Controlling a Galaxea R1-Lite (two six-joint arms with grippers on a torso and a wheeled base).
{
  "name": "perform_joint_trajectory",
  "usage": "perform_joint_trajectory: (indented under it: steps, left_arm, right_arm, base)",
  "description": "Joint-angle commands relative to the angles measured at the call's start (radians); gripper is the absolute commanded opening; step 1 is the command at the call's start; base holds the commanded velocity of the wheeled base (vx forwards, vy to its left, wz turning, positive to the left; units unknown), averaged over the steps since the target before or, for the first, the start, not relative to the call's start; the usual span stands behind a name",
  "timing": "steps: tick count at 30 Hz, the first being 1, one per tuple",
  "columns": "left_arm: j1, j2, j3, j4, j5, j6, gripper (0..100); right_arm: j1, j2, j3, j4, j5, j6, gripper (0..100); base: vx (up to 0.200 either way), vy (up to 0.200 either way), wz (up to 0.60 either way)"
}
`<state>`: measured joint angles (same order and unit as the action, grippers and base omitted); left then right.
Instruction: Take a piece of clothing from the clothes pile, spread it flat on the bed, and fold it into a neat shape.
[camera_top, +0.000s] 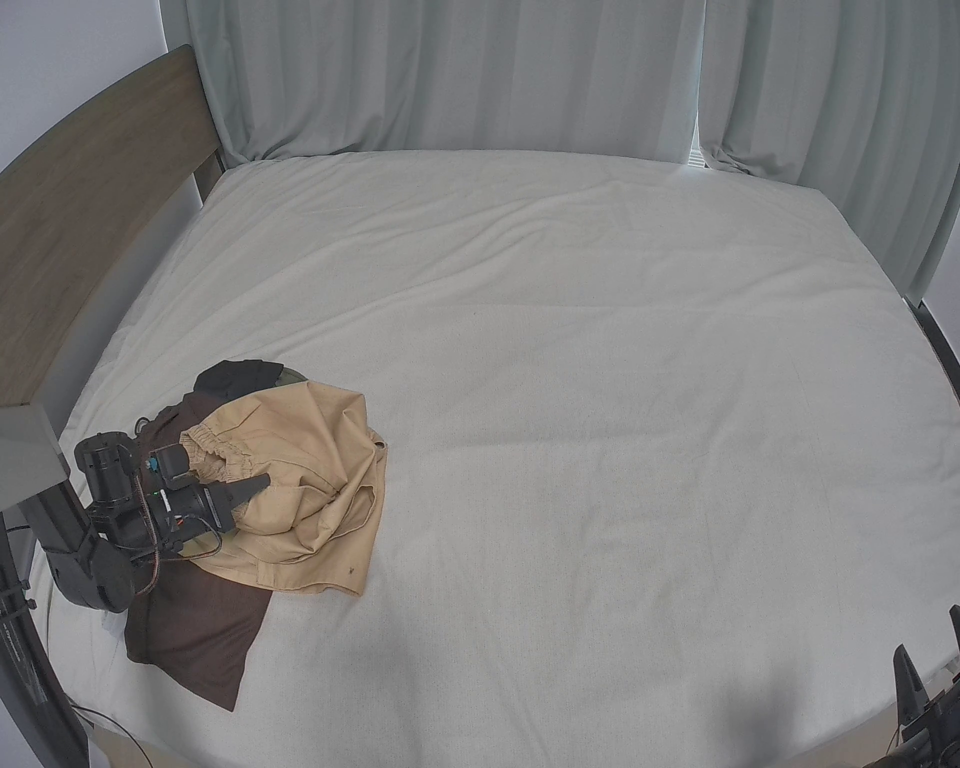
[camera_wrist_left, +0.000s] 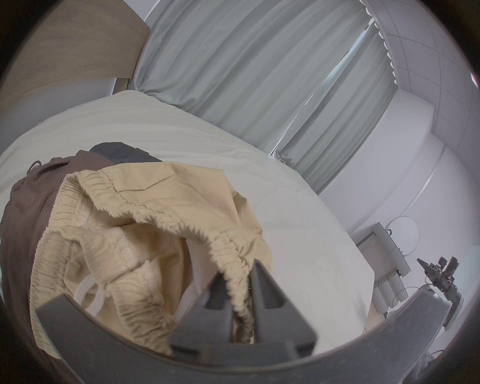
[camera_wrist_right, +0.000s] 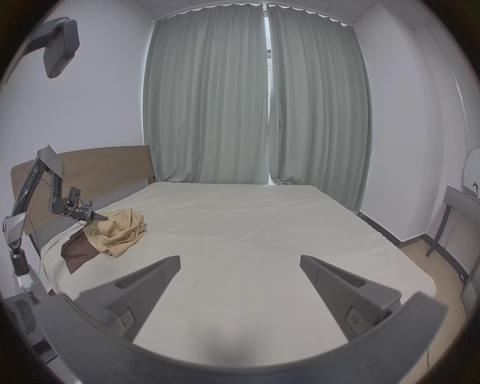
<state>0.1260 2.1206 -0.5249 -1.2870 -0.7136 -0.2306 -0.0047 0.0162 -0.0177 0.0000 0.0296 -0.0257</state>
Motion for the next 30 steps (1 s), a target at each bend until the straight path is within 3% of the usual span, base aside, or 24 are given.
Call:
perform_joint_trajectory:
  steps: [1,8,10,14,17,30]
  left_arm:
    - [0.0,-0.005,0.005,-0.002,-0.003,-0.003,0]
    - [-0.025,-0.071,0.051,-0.031,-0.003,-0.079,0]
    - [-0.049,-0.13,0.071,-0.046,0.0,-0.203,0]
    - [-0.062,-0.214,0.089,-0.054,0.0,-0.366,0]
    - [-0.068,-0.274,0.102,-0.058,0.0,-0.437,0]
    - [-0.109,-0.349,0.197,-0.072,0.022,-0.443,0]
  right_arm:
    - [0.0,-0.016,0.018,0.0,0.001,0.0,100]
    - [0.0,-0.016,0.018,0.0,0.0,0.0,100]
    - [0.0,-0.016,0.018,0.0,0.001,0.0,100]
    - [0.0,-0.016,0.018,0.0,0.0,0.0,100]
    - [0.0,-0.016,0.018,0.0,0.0,0.0,100]
    - [0.0,-0.016,0.018,0.0,0.0,0.0,100]
  base:
    - [0.0,0.0,0.0]
    - [0.0,0.0,0.0]
    - [0.0,0.0,0.0]
    - [0.0,0.0,0.0]
    - [0.0,0.0,0.0]
    - [0.0,0.0,0.0]
